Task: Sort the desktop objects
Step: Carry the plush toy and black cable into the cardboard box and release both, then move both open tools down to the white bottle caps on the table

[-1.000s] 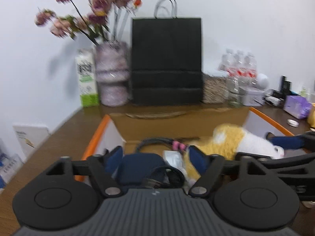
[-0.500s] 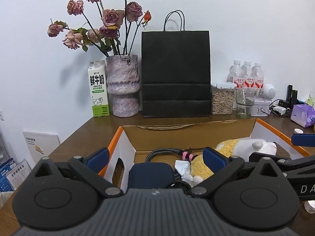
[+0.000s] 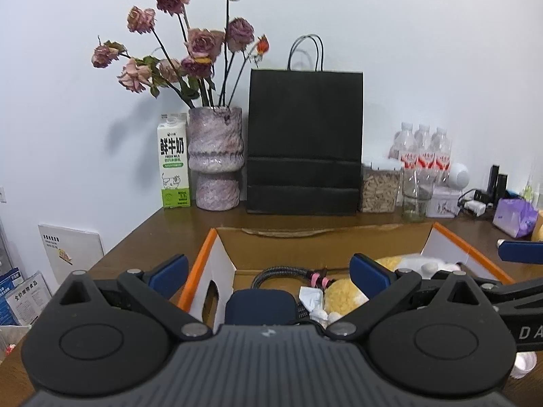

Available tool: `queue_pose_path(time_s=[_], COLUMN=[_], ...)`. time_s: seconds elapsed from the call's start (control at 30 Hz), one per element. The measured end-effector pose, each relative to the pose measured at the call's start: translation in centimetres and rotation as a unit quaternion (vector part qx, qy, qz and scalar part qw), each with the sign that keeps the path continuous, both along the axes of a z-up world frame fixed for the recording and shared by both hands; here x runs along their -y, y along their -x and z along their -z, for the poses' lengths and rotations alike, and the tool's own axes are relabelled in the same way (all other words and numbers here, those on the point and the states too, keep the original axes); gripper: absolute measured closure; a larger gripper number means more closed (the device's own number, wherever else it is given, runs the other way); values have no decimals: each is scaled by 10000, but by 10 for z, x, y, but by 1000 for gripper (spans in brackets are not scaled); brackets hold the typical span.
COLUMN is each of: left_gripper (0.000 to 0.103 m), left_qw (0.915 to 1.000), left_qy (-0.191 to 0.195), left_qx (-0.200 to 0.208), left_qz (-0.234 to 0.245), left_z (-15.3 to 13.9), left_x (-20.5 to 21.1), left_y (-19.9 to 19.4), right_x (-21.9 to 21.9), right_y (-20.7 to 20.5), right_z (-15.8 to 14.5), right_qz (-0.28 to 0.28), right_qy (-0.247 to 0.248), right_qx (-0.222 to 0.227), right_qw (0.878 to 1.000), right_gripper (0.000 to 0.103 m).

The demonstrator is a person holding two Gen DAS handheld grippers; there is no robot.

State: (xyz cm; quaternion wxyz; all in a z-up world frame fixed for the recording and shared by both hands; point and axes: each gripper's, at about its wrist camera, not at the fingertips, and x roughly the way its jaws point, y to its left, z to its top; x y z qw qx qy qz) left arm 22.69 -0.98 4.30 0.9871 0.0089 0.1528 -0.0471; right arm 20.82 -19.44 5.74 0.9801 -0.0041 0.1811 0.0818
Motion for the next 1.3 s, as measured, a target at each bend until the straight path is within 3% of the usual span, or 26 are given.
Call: queue_pose_path(time_s=[0.47, 0.9, 1.1, 1.3], left_gripper=[0, 0, 0, 0], left_qw=[9991, 9938, 9901, 9861], left_qy=[-281, -319, -304, -276], left_qx=[32, -788, -1209, -1557], left_qz=[-314, -713, -643, -514], left_z=[-15, 29, 49, 65], left_x=[-32, -82, -93, -93], left_y=[43, 64, 64, 54], right_x=[32, 75, 83, 84], right_y=[56, 83, 73, 61], right_z=[-14, 42, 68, 75], right_qz=[120, 541, 638, 619], right_qy=[156, 412, 403, 354], right_qx=[35, -826, -1271, -1554], right_qw=[9998, 9943, 9890, 9853], right_gripper=[0, 0, 0, 0])
